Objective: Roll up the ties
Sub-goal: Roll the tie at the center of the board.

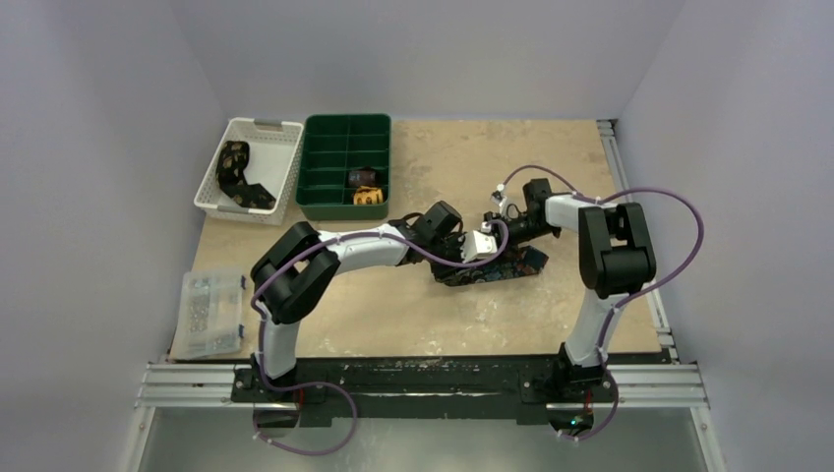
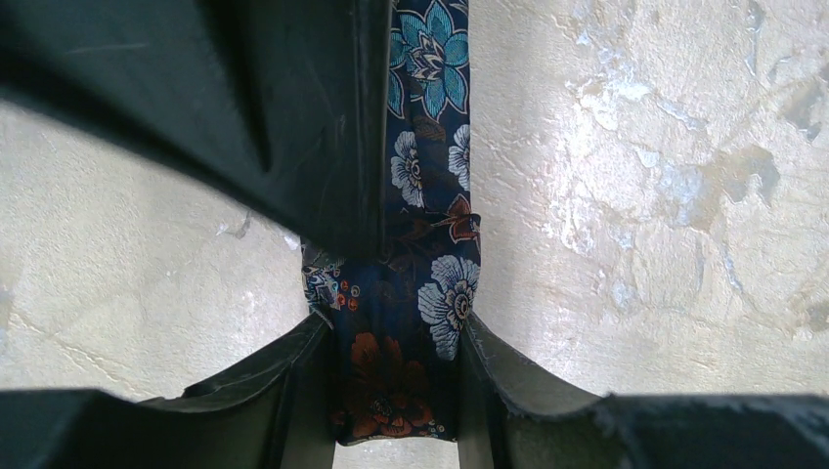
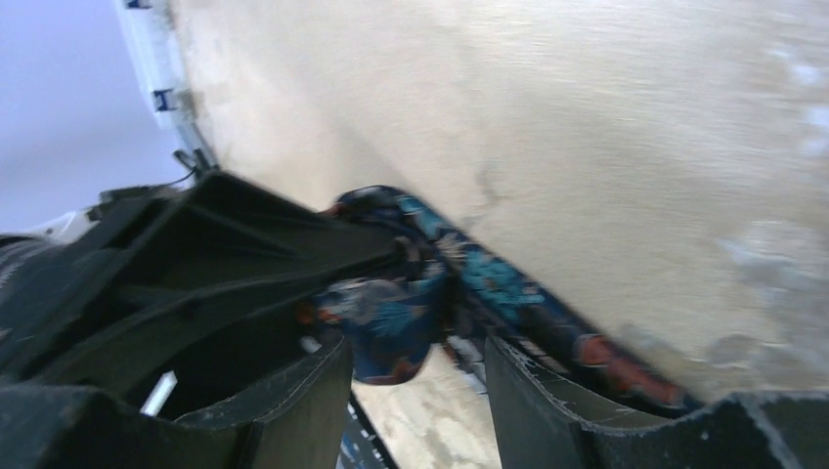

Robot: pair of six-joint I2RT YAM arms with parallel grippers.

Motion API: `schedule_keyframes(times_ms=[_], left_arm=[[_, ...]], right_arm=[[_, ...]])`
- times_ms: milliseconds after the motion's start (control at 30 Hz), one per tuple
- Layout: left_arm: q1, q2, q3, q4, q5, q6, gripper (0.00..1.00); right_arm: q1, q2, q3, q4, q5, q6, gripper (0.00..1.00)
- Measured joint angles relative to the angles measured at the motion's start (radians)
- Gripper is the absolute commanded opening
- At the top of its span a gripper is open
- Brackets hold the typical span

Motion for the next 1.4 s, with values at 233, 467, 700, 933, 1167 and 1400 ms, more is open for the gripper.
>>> schedule_keyframes(times_ms=[233,467,700,933,1167,1400], left_arm=[[-0.001,-0.029,-0.045,0.048,-0.020,-0.024,0.22],[-0.001,-0.028,-0.051,0.052,-0.026,-0.028,0.27],[0.000,-0.021,-0.044,0.050,-0.024,-0.014,0.32],[-0.001,-0.011,-0.029,0.039,-0.024,-0.014,0.33],[-0.002,-0.007,-0.023,0.031,-0.022,-0.010,0.36],[-0.002,-0.005,-0.021,0.028,-0.024,-0.011,0.39]], right_arm=[[-0.026,0.065,0.000,-0.023,0.021,-0.012,0.53],[-0.023,0.064,-0.001,-0.026,0.020,-0.013,0.54],[-0.016,0.009,-0.015,-0.031,-0.011,-0.038,0.58],[0.049,-0.078,-0.030,0.009,-0.061,-0.026,0.54],[0.079,-0.046,-0.061,0.080,-0.045,0.029,0.27],[0.075,-0.016,-0.052,0.072,-0.029,0.040,0.00]])
